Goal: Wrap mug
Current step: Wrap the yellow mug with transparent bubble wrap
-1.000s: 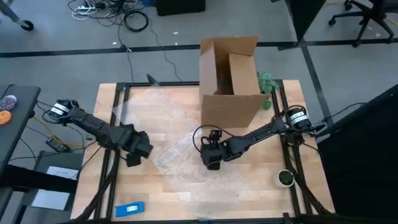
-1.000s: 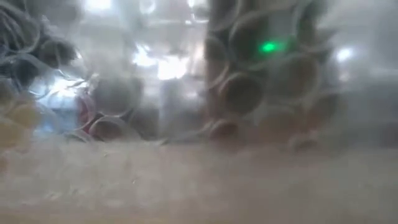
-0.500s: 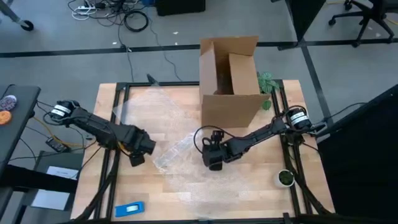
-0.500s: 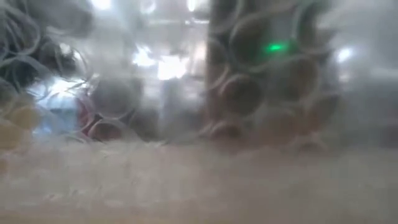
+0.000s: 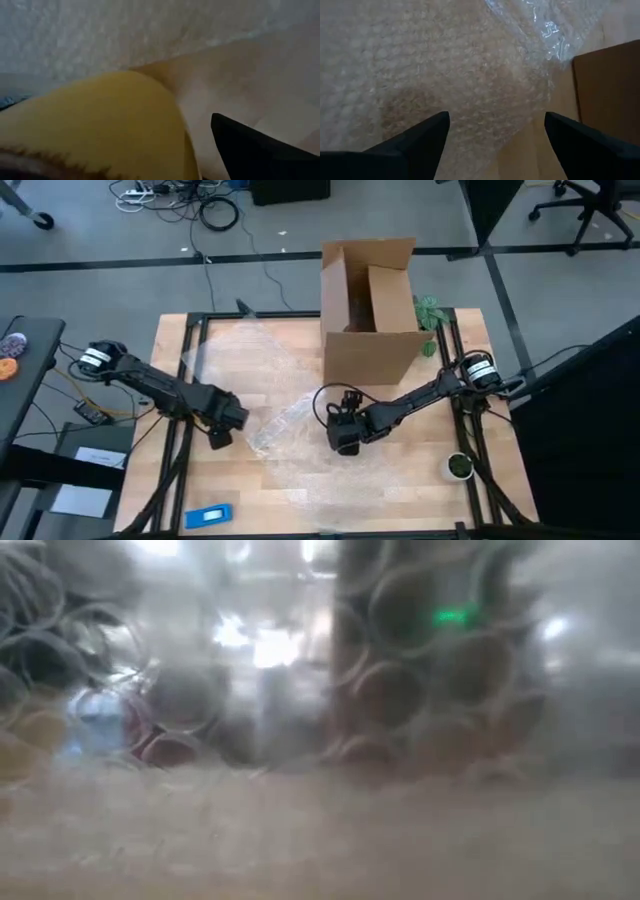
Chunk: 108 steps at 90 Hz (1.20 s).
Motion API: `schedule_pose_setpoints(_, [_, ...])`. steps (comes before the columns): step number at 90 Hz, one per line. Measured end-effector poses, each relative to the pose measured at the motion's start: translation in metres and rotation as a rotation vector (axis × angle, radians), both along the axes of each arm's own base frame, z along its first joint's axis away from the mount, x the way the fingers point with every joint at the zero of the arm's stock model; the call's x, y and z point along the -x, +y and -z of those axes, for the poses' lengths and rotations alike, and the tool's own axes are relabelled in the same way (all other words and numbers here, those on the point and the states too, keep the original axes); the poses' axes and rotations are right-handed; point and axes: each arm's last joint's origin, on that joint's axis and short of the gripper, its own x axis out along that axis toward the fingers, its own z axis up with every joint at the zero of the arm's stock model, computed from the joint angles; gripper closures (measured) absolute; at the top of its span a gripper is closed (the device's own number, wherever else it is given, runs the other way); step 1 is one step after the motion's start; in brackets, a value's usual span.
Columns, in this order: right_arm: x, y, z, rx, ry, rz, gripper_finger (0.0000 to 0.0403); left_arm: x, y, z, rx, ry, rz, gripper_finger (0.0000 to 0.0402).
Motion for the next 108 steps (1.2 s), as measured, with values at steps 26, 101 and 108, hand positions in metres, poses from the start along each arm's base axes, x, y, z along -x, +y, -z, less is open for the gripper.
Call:
schedule_pose_setpoints(26, [0.000, 0.000, 0.000, 0.000, -0.002, 0.001, 0.0094, -0.001, 0.001, -0.001, -0.040, -0.007, 0.007, 0.0198])
schedule_pose_setpoints(101, [-0.010, -0.006, -0.003, -0.089, -0.077, 0.011, 0.0099, -0.008, 0.003, -0.001, -0.139, -0.096, 0.157, 0.0388])
schedule_pose_setpoints(108, [-0.010, -0.006, -0.003, -0.089, -0.077, 0.011, 0.0103, -0.010, 0.003, -0.001, -0.157, -0.115, 0.175, 0.0388])
